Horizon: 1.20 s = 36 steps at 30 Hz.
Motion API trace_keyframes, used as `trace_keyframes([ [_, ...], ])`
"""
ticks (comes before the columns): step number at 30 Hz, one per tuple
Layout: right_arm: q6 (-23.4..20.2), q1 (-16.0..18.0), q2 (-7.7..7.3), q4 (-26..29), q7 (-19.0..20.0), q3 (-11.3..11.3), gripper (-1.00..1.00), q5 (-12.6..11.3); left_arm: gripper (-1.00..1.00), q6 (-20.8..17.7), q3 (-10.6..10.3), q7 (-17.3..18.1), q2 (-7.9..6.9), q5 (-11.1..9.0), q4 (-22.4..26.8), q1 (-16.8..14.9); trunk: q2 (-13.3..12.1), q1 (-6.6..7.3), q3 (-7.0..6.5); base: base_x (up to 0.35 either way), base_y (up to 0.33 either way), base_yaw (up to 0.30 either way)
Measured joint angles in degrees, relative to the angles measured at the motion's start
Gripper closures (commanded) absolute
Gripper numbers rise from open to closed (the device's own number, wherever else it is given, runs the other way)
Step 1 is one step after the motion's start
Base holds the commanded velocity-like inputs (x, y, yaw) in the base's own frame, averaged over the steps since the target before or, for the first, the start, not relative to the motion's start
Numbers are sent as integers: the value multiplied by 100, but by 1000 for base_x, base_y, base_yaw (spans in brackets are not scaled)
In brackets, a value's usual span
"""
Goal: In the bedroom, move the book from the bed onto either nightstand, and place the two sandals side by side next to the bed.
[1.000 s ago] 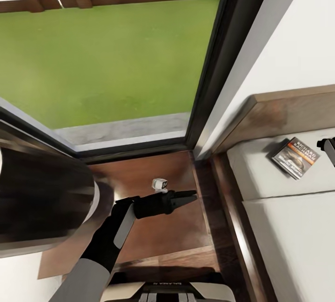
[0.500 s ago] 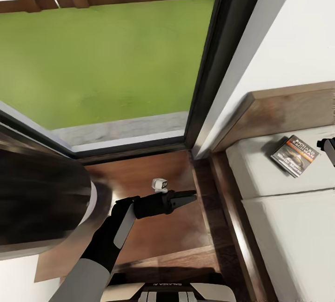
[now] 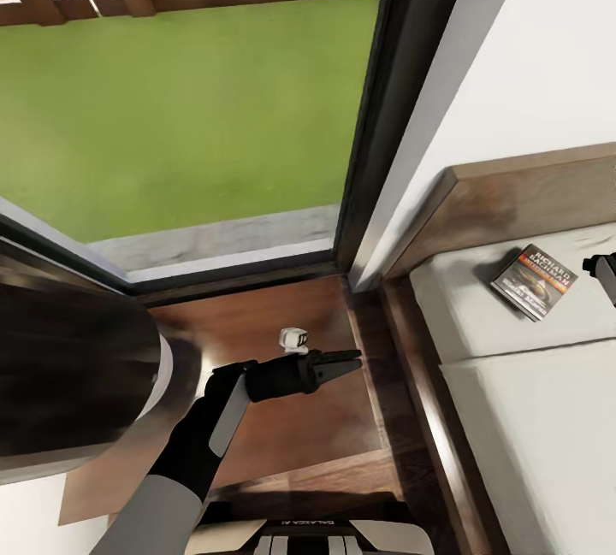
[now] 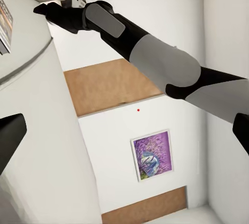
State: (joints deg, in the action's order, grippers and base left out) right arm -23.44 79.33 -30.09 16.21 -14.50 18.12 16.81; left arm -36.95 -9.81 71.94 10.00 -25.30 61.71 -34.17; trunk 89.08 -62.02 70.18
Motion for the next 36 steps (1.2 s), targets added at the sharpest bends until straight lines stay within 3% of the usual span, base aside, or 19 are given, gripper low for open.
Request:
trace_keyframes([
  [36, 3, 0, 22, -1, -6, 10, -100, 2, -100, -1, 3, -8, 0, -9, -9, 0, 0, 0, 0, 0, -29, 0],
])
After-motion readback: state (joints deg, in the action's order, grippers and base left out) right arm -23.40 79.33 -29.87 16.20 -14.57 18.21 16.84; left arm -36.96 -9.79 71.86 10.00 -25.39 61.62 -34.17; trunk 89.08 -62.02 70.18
